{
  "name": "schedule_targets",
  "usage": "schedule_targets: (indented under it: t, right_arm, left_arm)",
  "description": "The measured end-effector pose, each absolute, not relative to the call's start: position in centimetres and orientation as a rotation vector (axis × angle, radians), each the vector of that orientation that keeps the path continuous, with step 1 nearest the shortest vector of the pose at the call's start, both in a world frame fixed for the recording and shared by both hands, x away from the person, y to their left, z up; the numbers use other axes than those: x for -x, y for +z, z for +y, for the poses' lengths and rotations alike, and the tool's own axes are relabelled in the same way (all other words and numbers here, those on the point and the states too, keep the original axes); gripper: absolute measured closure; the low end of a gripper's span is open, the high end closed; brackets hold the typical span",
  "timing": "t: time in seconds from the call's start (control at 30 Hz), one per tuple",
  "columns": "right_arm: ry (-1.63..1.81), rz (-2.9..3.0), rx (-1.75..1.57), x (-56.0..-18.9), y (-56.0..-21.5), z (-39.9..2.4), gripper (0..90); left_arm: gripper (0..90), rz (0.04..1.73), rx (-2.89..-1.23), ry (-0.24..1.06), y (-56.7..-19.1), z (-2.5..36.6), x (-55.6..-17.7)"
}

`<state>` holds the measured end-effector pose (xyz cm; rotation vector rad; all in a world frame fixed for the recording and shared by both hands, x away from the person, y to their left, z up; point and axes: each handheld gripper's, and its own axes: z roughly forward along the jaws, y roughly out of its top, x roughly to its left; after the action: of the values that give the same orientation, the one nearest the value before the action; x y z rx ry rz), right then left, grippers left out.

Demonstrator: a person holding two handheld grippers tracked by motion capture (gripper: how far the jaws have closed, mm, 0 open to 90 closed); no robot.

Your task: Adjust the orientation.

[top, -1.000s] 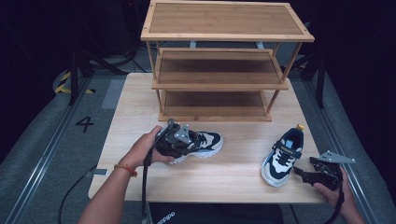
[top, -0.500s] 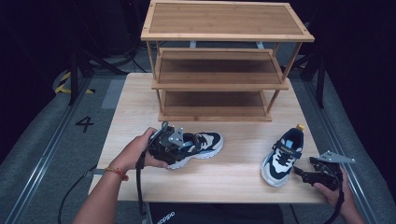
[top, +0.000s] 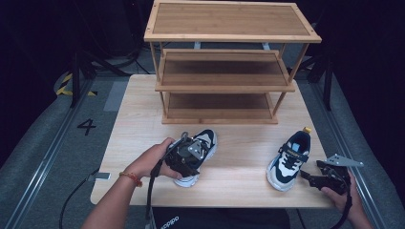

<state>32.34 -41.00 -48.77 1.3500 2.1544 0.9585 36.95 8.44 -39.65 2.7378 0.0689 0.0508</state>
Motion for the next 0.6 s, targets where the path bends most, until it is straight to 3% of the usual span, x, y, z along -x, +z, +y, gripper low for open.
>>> schedule_targets:
  t: [0.03, 0.23, 0.4, 0.6]
  right_arm:
    - [0.959, 2.154, -1.35, -32.3, -48.8, -41.0, 15.7]
    - [0.959, 2.155, -1.349, -32.3, -48.8, -41.0, 15.7]
    - [0.959, 2.156, -1.349, -32.3, -48.8, -41.0, 15.7]
    - [0.96, 2.156, -1.345, -32.3, -48.8, -41.0, 15.7]
  left_arm:
    - [43.4, 0.061, -2.748, 0.059, -39.6, 8.2, -36.7]
    - [36.4, 0.033, -2.761, 0.085, -38.1, 8.9, -36.2]
    - [38.5, -0.009, -2.764, 0.026, -36.9, 9.5, -36.1]
    - [55.9, -0.116, -2.91, -0.013, -38.1, 8.4, -35.5]
